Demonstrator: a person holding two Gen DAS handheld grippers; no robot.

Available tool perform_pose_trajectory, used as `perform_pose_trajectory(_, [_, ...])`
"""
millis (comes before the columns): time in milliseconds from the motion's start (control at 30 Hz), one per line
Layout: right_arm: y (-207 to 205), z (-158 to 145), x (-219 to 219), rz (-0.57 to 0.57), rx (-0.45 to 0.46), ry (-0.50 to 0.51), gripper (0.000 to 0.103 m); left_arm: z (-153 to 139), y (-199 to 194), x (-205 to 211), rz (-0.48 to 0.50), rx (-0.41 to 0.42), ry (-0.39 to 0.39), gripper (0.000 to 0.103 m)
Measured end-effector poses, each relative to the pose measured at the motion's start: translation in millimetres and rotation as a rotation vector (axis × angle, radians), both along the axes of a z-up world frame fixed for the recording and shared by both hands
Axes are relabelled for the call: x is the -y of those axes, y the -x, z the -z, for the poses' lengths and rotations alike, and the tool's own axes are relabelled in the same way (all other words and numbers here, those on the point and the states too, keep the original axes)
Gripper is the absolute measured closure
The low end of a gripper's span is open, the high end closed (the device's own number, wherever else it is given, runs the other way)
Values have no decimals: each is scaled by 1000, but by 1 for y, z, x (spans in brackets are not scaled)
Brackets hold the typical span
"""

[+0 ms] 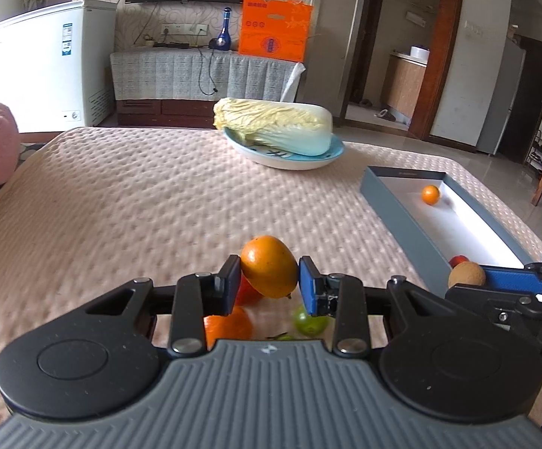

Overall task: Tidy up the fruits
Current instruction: 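Carry the orange with the left tool while the right tool carries the kiwi over the grey box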

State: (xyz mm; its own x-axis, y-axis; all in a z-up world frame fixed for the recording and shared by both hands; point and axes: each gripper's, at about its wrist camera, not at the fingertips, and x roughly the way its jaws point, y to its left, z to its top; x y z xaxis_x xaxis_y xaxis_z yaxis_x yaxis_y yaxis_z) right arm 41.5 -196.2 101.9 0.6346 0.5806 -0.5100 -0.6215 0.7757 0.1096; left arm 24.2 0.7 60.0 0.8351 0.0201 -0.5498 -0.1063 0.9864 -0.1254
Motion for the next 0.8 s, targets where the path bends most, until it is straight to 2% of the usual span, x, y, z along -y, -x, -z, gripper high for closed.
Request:
perform_pose_trajectory(367, [0,-1,36,59,-19,-22,76,-1,-13,32,71,23,12,64])
perform_pose_trajectory(633, [1,1,66,130,-22,-16,76,2,-39,75,168,44,-2,64])
perform_pose_trajectory(800, [-3,8,79,187,-43,3,76,6,-61,108,228,57,15,64])
